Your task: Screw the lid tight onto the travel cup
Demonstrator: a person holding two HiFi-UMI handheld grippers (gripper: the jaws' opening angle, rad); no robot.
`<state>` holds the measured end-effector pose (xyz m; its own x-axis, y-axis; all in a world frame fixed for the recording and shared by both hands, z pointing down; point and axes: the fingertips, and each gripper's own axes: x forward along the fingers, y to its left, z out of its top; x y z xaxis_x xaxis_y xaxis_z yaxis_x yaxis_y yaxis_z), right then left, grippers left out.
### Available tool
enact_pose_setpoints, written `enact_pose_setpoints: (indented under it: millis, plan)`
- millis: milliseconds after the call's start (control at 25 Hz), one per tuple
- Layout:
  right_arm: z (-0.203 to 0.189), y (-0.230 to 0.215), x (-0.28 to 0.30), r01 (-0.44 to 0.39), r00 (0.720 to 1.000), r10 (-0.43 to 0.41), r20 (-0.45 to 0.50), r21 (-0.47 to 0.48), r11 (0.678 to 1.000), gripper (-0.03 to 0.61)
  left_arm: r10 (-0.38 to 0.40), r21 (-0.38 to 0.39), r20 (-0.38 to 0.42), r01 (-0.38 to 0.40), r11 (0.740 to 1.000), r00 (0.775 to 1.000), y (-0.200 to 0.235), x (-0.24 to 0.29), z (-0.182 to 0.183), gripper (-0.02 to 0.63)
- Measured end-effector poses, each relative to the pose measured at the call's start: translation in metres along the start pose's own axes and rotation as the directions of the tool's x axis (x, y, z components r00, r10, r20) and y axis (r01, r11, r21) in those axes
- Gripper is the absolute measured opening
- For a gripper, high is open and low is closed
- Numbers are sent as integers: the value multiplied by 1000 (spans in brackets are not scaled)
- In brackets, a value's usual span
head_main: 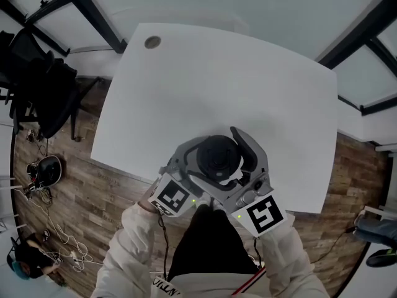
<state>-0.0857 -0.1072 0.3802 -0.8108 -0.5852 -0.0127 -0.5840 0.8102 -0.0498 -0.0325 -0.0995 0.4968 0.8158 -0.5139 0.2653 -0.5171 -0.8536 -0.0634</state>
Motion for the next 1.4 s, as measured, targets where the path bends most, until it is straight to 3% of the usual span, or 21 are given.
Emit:
enact_pose_setpoints:
  millis: [320,480,600,680,760,840,880,920,1040,1120,1240,1400]
  plan:
    - [28,-6,-14,4,999,-6,39,57,998,476,22,-21,-80,-24,999,997,7,-22,-7,399]
    - [58,-21,-36,50,993,-76,86,265,963,476,93,-66,-124,-101,993,988,18,-62,-11,399]
    - [89,-28,-56,69,987,-113,110,349,935,476,194,-138,-64,-201,970,979,27,-112,30,389]
    - [114,-24,-69,69,989,-104,106,294,953,472,289,-181,-9,-286,941,957,29,-142,79,316]
    - [141,-19,-85,89,988,-115,101,227,970,439,387,-185,40,-374,909,921,30,-163,126,242]
    - [170,-16,-99,126,983,-147,109,180,976,323,483,-184,84,-463,867,871,33,-177,168,91]
    - [184,-12,-106,142,980,-161,113,158,977,295,518,-184,104,-495,849,849,33,-181,188,54]
    - [197,-9,-112,158,978,-174,115,137,978,275,542,-181,126,-518,836,831,32,-184,207,38]
    - [225,-8,-130,216,967,-227,116,103,971,139,589,-176,197,-563,808,784,31,-184,253,9]
    - [231,-5,-141,268,956,-274,104,71,961,68,590,-206,219,-554,806,777,27,-181,265,8]
    - [229,1,-154,336,938,-335,84,7,942,45,577,-246,210,-528,813,790,15,-180,272,8]
    - [223,-1,-169,407,909,-408,84,33,913,23,600,-212,220,-562,799,770,5,-182,277,8]
